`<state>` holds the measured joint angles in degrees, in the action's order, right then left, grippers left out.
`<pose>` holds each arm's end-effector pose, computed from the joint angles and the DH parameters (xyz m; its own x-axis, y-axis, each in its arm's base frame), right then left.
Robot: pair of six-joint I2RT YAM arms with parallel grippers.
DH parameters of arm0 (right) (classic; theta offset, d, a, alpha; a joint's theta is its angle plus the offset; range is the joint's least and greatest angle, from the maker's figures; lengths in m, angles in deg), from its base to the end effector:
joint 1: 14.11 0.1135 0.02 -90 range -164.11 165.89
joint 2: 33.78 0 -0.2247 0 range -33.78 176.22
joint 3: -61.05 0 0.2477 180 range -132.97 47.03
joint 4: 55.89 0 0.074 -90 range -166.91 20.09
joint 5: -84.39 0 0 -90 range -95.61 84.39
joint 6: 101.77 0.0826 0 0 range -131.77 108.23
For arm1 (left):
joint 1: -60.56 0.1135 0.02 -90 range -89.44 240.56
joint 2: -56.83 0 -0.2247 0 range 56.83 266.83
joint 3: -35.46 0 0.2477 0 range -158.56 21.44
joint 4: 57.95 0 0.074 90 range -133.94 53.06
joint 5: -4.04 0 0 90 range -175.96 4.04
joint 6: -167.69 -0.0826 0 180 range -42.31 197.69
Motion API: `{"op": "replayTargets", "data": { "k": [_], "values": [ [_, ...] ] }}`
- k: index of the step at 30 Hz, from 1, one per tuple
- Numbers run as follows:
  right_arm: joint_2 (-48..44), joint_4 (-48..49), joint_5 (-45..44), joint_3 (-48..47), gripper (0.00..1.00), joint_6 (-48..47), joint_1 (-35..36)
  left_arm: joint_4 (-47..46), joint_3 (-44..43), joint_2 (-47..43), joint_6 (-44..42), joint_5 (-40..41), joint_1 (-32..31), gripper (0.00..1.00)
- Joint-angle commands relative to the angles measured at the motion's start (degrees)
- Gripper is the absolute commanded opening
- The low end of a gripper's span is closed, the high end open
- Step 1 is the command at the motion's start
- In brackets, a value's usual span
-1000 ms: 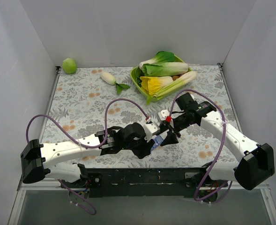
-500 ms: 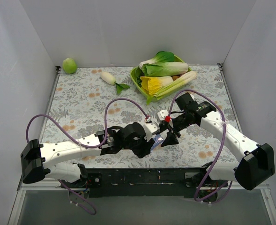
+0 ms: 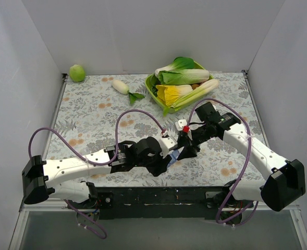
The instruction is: Sort the pills into containers
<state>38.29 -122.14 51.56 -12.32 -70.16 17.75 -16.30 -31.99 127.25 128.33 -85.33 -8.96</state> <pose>0.1746 0.1903 0.2253 0.0978 -0.4829 -0.8702 -0.9637 -0.2643 0.0384 0.1070 -0.2840 0.2024 -0.8780 0.1411 -0.4574 0.4023 0.7353 -0.5454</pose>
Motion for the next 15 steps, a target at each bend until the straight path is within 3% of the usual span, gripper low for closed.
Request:
{"op": "replayTargets", "data": {
  "k": [1,4,10,15],
  "values": [
    [-0.2,3.4,6.6,-0.9,0.36,9.0,-0.9,-1.0,-1.7,-2.4,-1.6,4.5,-0.3,0.02],
    [0.1,7.3,9.7,0.4,0.30,16.9,-2.4,-1.2,-1.1,-2.3,-2.7,6.6,-0.8,0.02],
    [-1.3,20.8,14.7,7.4,0.29,35.2,-4.6,-1.0,-0.8,-0.6,-5.8,10.3,-1.8,0.02],
    [-2.5,39.1,14.0,14.5,0.38,56.3,-8.9,-1.0,-0.7,0.2,-8.2,11.1,-2.7,0.02]
  ]
}}
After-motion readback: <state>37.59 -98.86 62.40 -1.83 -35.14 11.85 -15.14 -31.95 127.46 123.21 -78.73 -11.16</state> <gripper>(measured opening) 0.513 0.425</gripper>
